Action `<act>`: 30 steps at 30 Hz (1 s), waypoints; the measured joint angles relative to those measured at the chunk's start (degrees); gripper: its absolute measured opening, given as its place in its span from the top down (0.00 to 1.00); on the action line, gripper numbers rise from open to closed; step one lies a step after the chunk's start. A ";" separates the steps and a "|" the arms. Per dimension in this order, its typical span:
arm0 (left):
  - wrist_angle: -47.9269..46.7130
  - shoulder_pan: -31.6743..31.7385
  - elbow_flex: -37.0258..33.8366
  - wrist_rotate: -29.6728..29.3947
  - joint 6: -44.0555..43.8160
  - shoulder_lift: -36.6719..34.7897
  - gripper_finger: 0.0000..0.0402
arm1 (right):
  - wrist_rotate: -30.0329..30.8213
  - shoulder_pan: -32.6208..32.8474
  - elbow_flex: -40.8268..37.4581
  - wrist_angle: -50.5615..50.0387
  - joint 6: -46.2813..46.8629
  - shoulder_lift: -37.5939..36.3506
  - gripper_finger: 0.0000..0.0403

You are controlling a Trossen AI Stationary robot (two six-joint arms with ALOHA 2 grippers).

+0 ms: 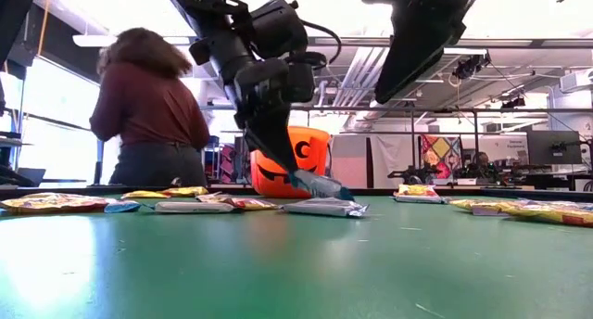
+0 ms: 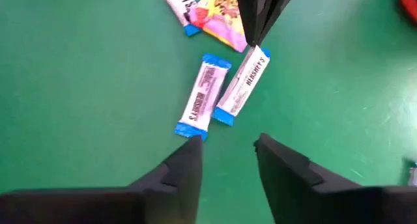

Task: Sort candy by brand, put in halloween buckets
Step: Put the white chocolate bar into the black bucket

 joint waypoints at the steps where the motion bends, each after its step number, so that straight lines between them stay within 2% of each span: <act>1: 0.08 0.36 0.00 0.63 -0.55 -0.27 1.00 | 0.76 0.00 0.00 0.07 0.36 0.00 0.63; 7: 1.78 2.28 0.04 5.97 -5.53 -1.40 1.00 | 2.36 0.00 0.00 2.56 1.34 0.00 0.55; 13: 5.44 3.30 0.09 9.90 -10.27 -1.89 1.00 | 2.32 -0.79 0.00 6.03 4.14 0.32 0.54; 18: 8.08 3.32 0.11 11.29 -11.89 -2.31 1.00 | 0.32 -2.92 -0.02 6.64 4.27 2.41 0.54; 25: 8.17 3.34 0.11 11.28 -11.72 -2.48 1.00 | -8.35 -7.05 -0.02 7.04 3.37 5.09 0.54; 30: 7.48 3.59 -1.20 10.56 -10.27 -2.56 1.00 | -8.86 -8.15 -0.02 5.91 0.94 6.44 0.54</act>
